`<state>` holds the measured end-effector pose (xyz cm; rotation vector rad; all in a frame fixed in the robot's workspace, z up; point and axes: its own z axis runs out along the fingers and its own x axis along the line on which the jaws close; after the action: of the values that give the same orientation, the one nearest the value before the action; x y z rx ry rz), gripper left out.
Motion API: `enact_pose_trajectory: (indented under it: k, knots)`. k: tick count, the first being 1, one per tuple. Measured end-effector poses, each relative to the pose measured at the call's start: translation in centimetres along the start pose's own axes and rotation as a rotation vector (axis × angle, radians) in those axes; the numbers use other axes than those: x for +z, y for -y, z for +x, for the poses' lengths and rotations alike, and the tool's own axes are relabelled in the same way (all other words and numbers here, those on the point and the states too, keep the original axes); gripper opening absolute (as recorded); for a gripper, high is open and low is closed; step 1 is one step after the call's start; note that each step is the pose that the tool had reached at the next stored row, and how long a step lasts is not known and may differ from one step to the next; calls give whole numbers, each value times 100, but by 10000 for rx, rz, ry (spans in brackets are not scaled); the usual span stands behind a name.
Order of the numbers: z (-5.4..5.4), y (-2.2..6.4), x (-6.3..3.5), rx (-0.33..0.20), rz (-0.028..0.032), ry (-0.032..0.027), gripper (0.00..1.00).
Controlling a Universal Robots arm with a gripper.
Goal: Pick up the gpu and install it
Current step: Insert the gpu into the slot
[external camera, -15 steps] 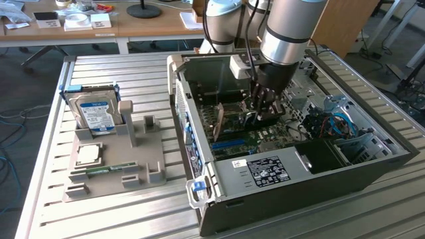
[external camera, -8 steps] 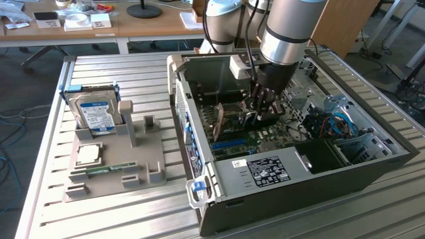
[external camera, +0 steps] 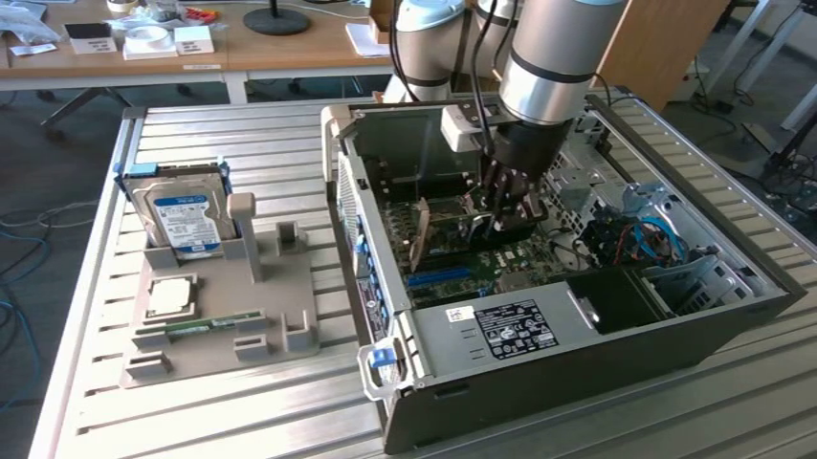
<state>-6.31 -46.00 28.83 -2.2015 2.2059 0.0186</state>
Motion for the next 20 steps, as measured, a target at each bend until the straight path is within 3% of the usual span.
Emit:
enact_pose_trajectory:
  k: [20]
  knots:
    - [-1,0,18,1,2,3,27]
